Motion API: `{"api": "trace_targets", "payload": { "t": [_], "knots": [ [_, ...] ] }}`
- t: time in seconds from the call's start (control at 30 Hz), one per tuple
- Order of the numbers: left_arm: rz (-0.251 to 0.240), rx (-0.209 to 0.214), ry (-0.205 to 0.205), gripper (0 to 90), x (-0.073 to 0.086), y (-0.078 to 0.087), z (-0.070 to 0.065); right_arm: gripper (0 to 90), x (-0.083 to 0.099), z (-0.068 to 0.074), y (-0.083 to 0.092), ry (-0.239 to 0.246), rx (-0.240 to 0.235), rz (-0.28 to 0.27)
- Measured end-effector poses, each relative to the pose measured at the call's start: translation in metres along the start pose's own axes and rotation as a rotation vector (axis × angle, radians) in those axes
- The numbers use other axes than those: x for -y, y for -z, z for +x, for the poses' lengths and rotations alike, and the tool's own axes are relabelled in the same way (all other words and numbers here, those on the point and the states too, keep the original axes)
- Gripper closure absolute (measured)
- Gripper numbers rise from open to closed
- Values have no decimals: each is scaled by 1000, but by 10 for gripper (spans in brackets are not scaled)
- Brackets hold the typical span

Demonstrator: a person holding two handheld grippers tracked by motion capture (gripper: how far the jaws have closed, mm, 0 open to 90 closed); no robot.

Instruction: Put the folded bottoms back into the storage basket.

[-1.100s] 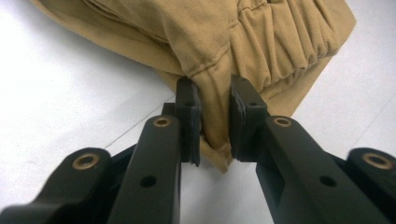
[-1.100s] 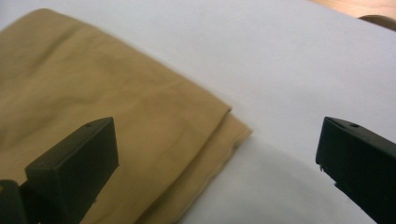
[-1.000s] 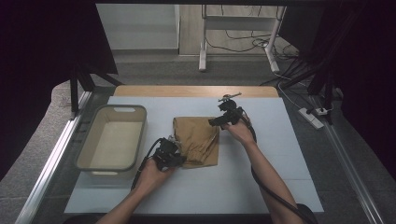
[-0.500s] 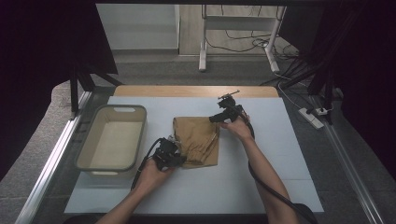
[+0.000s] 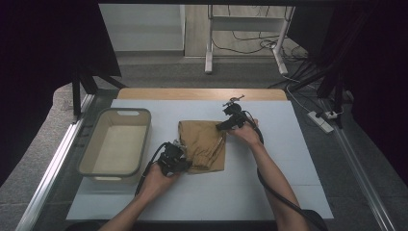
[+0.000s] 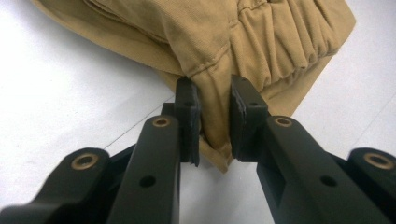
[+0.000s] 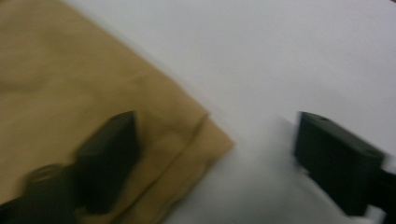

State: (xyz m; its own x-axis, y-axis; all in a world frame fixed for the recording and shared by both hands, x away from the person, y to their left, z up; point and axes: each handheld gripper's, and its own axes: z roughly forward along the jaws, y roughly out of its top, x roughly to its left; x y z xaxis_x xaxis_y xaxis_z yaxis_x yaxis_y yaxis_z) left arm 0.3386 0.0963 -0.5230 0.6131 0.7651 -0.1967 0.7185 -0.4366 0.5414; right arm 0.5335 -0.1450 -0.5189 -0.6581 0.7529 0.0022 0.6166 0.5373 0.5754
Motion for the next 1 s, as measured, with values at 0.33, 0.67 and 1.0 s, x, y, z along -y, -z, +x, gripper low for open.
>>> {"api": "trace_targets", "payload": {
  "t": [0.33, 0.67, 1.0],
  "knots": [
    [2, 1, 7, 748, 0, 0, 0, 569, 0, 7, 6, 35, -83, -6],
    [8, -5, -4, 754, -1, 0, -1, 830, -3, 15, 8, 21, -118, 22],
    [15, 4, 12, 773, -4, 3, 0, 841, -6, 19, 13, 75, -104, 12]
  ]
}}
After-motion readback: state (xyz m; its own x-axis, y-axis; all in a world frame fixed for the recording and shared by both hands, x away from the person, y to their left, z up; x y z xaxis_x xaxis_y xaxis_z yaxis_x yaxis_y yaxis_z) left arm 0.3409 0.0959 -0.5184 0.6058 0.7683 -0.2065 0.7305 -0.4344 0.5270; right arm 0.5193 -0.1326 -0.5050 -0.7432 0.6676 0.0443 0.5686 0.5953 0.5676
